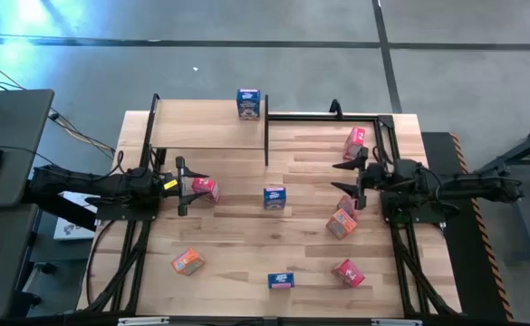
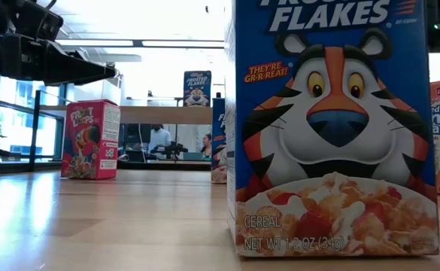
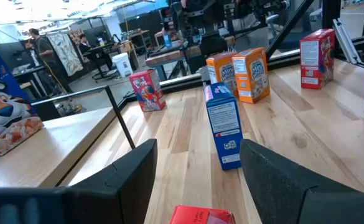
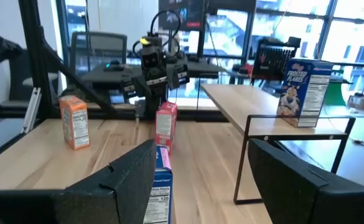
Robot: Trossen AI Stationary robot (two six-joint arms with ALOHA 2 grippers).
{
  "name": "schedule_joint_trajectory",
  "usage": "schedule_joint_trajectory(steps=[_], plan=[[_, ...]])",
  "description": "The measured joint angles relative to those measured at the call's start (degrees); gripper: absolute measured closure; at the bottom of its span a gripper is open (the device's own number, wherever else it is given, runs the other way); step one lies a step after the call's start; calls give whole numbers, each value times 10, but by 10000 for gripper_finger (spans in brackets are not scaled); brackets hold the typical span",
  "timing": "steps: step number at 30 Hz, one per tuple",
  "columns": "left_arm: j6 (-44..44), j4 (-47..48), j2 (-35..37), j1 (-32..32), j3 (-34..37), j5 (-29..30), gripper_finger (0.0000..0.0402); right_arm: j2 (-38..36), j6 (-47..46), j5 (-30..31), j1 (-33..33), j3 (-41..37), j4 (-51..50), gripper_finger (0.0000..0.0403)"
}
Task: Stack cereal on shelf
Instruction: Put the bottom left orange cereal box on the the shelf
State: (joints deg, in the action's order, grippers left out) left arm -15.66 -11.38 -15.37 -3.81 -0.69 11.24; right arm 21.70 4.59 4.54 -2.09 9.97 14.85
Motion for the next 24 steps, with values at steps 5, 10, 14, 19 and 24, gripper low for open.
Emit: schedule_joint_trajectory(steps=[5,10,14,19,24], plan=[[0,0,0,0,0,0,181,-66,-7,0,0,-42,10,155],[0,0,0,0,0,0,181,-110,-12,0,0,-65,5,155],[0,0,0,0,0,0,181,-125,-16,0,0,-72,-13,155],[0,0,0,0,0,0,181,-125,-37,13,0,-72,-47,155],[0,0,0,0,0,0,181,-125,-46,16,0,-72,-73,155]])
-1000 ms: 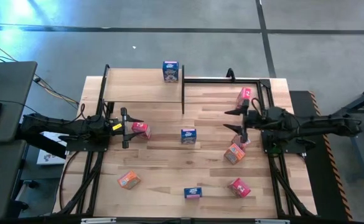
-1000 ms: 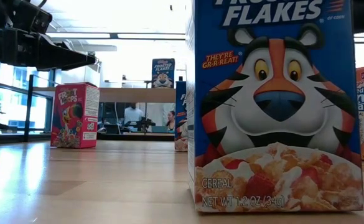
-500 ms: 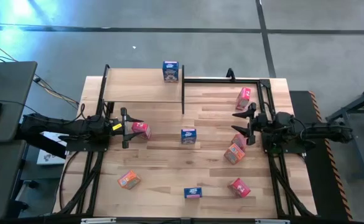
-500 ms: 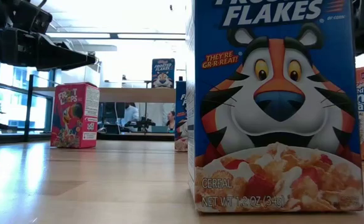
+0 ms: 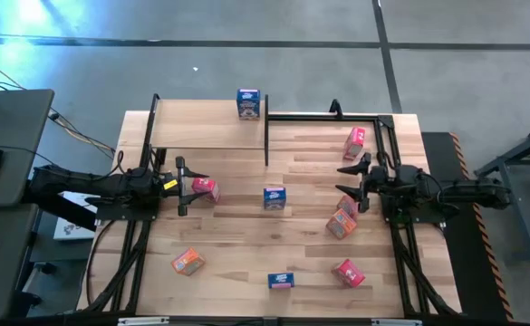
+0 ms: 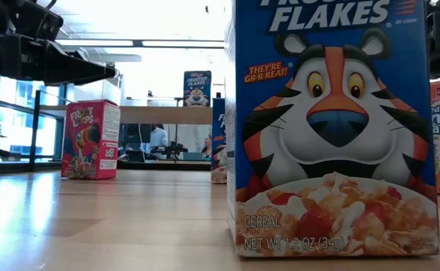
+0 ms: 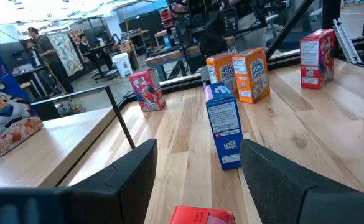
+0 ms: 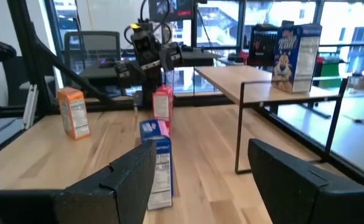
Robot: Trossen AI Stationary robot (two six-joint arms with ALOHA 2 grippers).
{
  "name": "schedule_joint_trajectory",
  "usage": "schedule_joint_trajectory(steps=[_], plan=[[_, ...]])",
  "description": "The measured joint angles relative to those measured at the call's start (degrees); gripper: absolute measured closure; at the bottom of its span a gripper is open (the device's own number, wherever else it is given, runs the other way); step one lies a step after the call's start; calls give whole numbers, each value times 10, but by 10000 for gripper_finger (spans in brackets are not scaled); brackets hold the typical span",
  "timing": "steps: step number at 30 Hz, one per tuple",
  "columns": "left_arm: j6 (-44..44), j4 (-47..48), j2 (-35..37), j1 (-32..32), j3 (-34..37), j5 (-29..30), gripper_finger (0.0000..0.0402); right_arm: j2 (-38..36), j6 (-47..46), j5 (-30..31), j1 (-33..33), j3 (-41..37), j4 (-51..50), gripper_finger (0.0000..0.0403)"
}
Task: Stack cereal on shelf
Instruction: Put the bottom left orange cereal box on the the shelf
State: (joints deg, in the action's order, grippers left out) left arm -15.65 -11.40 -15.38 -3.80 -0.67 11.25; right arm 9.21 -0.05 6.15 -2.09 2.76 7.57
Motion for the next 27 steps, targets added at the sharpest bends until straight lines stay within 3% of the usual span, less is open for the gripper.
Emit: schedule_joint_trajectory(steps=[27], plan=[[0,0,0,0,0,0,181,0,0,11,0,0,-14,155]])
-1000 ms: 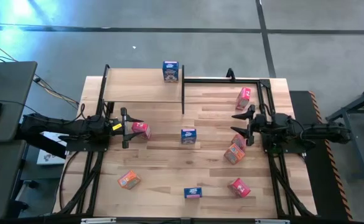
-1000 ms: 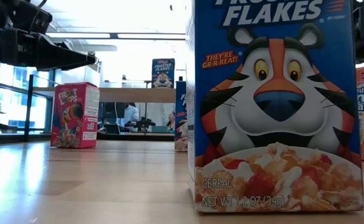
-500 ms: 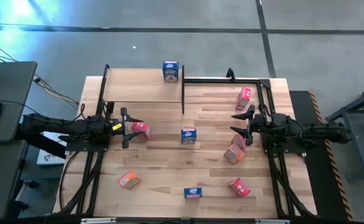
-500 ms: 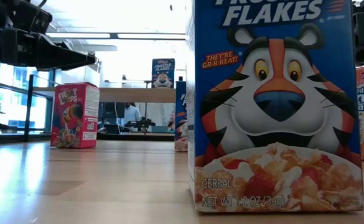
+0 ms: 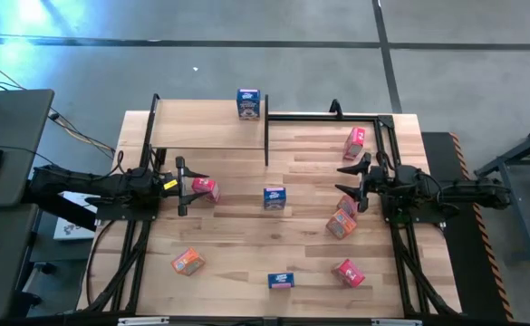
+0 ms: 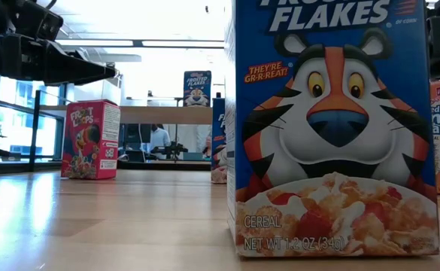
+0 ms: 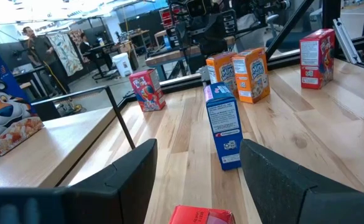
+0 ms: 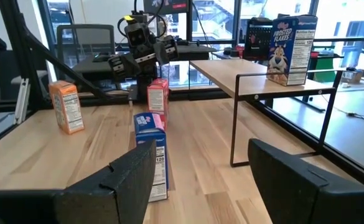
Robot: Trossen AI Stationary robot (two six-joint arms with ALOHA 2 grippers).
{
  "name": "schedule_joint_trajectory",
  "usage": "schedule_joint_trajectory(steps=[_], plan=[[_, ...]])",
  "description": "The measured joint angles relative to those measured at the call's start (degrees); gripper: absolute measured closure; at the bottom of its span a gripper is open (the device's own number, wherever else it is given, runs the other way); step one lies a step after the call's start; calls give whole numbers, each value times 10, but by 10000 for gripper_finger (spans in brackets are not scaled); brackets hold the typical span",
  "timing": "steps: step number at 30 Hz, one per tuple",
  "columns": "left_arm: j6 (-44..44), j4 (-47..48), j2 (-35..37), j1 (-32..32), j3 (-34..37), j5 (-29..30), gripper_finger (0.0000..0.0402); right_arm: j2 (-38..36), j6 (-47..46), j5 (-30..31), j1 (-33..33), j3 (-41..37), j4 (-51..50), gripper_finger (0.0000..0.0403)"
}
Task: Stack cereal on shelf
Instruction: Put the bottom left orange cereal box on the the shelf
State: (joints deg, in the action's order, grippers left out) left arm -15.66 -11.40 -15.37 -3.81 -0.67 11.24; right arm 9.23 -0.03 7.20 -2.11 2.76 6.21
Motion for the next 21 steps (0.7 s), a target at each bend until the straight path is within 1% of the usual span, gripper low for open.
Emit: schedule_joint_trajectory(steps=[18,21], plan=[[0,0,0,0,0,-1,181,0,0,-1,0,0,-2,155],[21,-6,0,0,0,-2,181,0,0,-1,0,0,-2,155]])
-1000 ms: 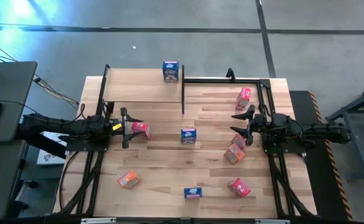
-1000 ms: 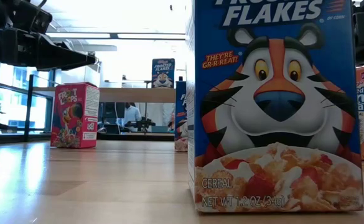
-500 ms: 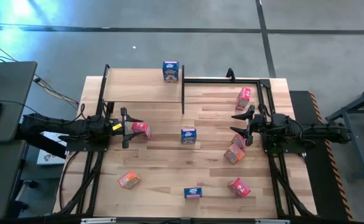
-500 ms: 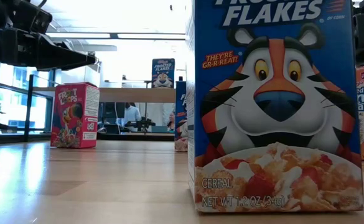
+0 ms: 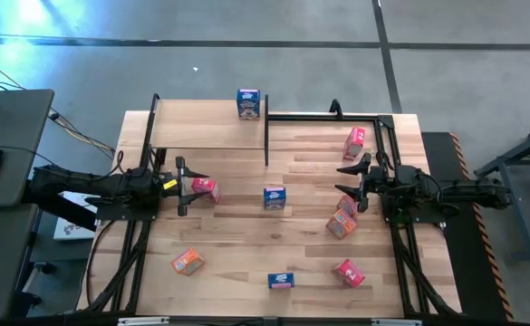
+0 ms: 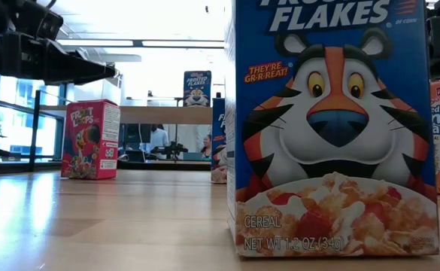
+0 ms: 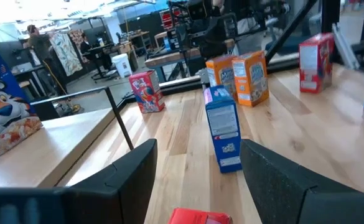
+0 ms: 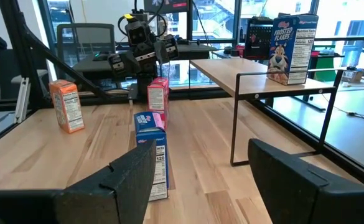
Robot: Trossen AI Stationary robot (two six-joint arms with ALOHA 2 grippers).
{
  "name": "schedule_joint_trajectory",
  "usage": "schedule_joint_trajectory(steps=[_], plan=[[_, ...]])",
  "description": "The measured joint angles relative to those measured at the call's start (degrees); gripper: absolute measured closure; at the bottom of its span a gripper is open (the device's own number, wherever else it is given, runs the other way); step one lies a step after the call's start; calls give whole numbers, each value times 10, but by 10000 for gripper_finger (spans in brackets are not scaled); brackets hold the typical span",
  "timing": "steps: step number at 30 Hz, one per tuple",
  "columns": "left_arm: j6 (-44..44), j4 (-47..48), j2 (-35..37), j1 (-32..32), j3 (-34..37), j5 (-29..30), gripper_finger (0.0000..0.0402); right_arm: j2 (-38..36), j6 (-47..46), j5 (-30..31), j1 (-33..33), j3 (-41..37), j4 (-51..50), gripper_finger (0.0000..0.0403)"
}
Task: Stack cereal on shelf
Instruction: Put the bottom left orange cereal box on the the shelf
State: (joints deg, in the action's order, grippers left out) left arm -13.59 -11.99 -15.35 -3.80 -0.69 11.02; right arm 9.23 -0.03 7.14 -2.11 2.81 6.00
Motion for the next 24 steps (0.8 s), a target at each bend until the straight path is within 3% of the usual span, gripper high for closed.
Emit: schedule_joint_trajectory(steps=[13,19,24], plan=[[118,-35,0,0,-23,34,182,0,0,0,0,0,-3,155],[125,25,-21,0,-98,35,193,0,0,0,0,0,-3,155],[136,128,-51,0,-179,43,200,0,0,0,0,0,-4,155]])
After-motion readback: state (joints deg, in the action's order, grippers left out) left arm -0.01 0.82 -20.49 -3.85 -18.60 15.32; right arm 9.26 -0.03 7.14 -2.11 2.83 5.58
